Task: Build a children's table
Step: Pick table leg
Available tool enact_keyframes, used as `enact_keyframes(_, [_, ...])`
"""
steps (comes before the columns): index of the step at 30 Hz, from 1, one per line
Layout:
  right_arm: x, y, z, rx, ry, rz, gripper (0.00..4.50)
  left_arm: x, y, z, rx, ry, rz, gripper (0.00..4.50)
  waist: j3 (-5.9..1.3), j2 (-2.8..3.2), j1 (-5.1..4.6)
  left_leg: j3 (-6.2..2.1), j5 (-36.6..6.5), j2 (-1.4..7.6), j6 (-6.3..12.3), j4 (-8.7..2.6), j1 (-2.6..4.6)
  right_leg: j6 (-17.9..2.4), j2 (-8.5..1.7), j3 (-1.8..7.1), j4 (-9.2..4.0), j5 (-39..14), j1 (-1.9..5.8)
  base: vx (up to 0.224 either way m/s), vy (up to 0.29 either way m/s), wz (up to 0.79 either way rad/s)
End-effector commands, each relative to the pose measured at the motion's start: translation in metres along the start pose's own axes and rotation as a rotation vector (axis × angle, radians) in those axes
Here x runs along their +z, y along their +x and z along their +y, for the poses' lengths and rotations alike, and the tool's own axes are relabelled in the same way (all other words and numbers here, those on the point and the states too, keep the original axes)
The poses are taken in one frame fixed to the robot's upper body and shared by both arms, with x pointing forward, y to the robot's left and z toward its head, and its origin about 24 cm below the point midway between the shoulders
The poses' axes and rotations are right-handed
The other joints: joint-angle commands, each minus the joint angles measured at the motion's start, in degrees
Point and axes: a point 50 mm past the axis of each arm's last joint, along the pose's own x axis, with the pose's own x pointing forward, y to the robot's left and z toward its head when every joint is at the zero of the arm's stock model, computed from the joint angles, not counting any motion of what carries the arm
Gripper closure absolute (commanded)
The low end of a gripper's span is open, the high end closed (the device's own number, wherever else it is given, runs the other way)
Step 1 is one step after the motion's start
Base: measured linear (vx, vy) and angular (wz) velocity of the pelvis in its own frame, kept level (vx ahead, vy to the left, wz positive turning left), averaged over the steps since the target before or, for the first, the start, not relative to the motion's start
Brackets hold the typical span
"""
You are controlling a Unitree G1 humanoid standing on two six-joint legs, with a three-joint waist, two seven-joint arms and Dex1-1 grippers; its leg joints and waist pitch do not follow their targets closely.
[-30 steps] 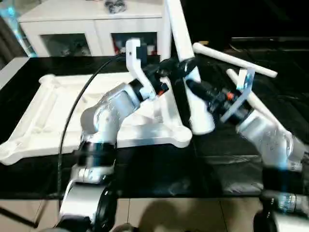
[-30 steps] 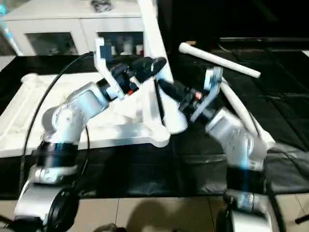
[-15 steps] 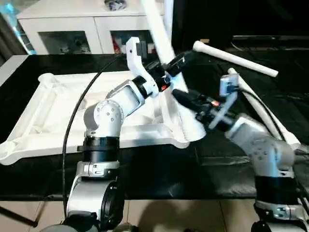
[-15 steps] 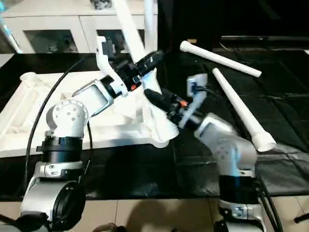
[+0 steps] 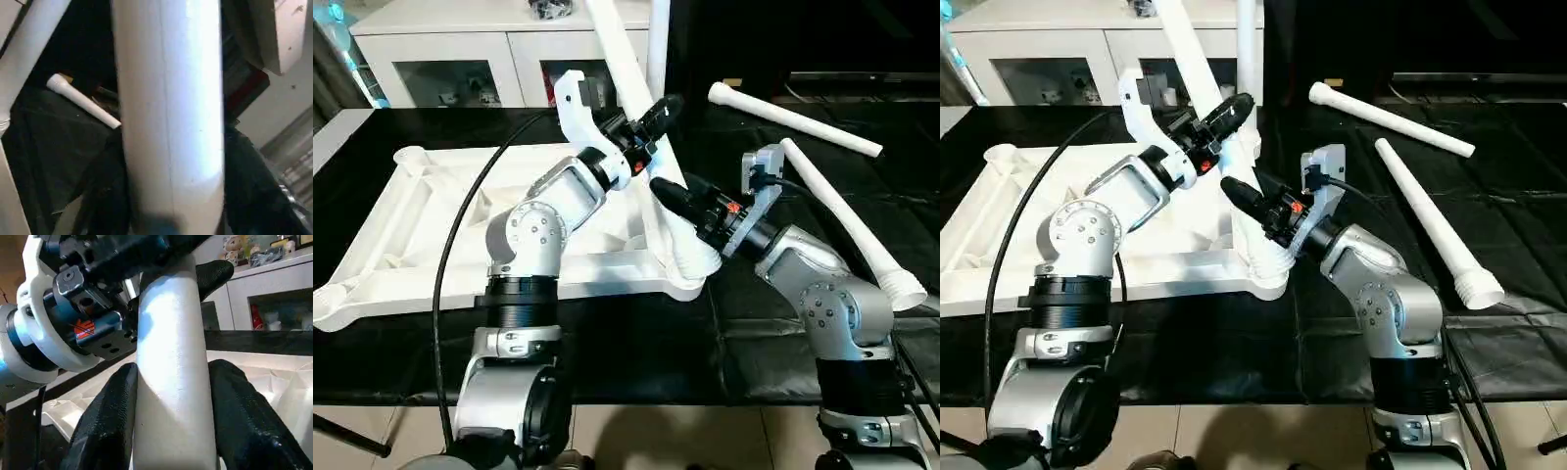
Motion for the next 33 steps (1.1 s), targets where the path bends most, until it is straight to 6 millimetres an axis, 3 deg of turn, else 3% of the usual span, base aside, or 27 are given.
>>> enact_keyframes(1, [-0.002, 0.003, 0.001, -0.014, -0.017, 0.009, 2.68, 0.005, 0.004, -0.011, -0.028, 0.021, -0.013, 2.37, -4.43, -1.07, 0.06, -1.45, -8.6, 3.10, 3.61, -3.53, 1.20, -7.2, -4.38, 2.74, -4.26, -17.5, 3.10, 0.000, 0.000, 0.00])
enact_keyframes(3, [-0.002, 0.003, 0.001, -0.023, -0.028, 0.011, 2.68, 0.005, 0.004, -0.011, -0.026, 0.026, -0.014, 2.60, -4.50, -1.11, 0.11, -1.45, -8.0, 3.09, 3.76, -3.47, 1.17, -7.4, -4.40, 2.77, -4.14, -16.7, 3.12, 0.000, 0.000, 0.00])
enact_keyframes(8, [-0.004, 0.005, -0.001, -0.031, -0.040, 0.038, 2.68, 0.007, 0.004, -0.009, -0.009, 0.096, -0.004, 2.67, -4.46, -1.03, 0.09, -1.49, -8.3, 3.07, 3.84, -3.51, 1.21, -7.5, -4.34, 2.76, -4.10, -16.8, 3.11, 0.000, 0.000, 0.00])
enact_keyframes(9, [-0.004, 0.005, -0.001, -0.028, -0.040, 0.045, 2.12, 0.009, 0.004, -0.008, -0.007, 0.130, 0.001, 2.68, -4.48, -1.00, 0.07, -1.52, -8.3, 3.10, 3.88, -3.52, 1.30, -7.2, -4.32, 2.75, -4.18, -17.1, 3.03, 0.000, 0.000, 0.00])
enact_keyframes(13, [-0.001, 0.004, -0.005, -0.024, -0.033, 0.059, 1.88, 0.018, 0.004, -0.005, -0.017, 0.192, 0.000, 2.68, -4.57, -0.85, 0.00, -1.50, -7.9, 3.11, 3.57, -3.49, 1.31, -7.3, -4.30, 2.83, -3.96, -15.8, 3.09, 0.000, 0.000, 0.00])
enact_keyframes(18, [0.007, -0.001, -0.012, 0.004, -0.048, 0.086, 1.44, 0.031, 0.003, -0.010, -0.134, 0.236, 0.005, 2.69, -4.64, -0.85, 0.09, -1.47, -7.4, 3.11, 3.59, -3.38, 1.32, -8.4, -4.37, 2.85, -3.60, -13.8, 3.27, 0.000, 0.000, 0.00])
enact_keyframes(21, [0.016, -0.010, -0.017, 0.060, -0.028, 0.135, 1.24, 0.035, 0.001, -0.016, -0.263, 0.278, 0.043, 2.69, -4.69, -0.83, 0.37, -1.42, -6.4, 3.01, 4.55, -3.22, 1.37, -9.7, -4.40, 2.90, -3.38, -12.5, 3.48, 0.000, 0.000, 0.00])
enact_keyframes(30, [0.029, -0.024, -0.024, 0.220, 0.016, 0.251, 1.18, 0.037, -0.008, -0.024, -0.476, 0.334, 0.182, 2.70, -4.64, -0.92, 0.60, -1.30, -7.0, 3.17, 4.41, -2.99, 1.30, -10.0, -4.44, 2.74, -3.38, -14.8, 3.45, 0.000, 0.000, 0.00])
enact_keyframes(33, [0.029, -0.029, -0.018, 0.385, 0.063, 0.311, 1.18, 0.040, -0.011, -0.029, -0.554, 0.350, 0.233, 2.70, -4.69, -1.19, 0.86, -1.21, -7.0, 3.16, 4.60, -2.88, 1.34, -10.3, -4.38, 2.67, -3.34, -15.1, 3.52, 0.000, 0.000, 0.00])
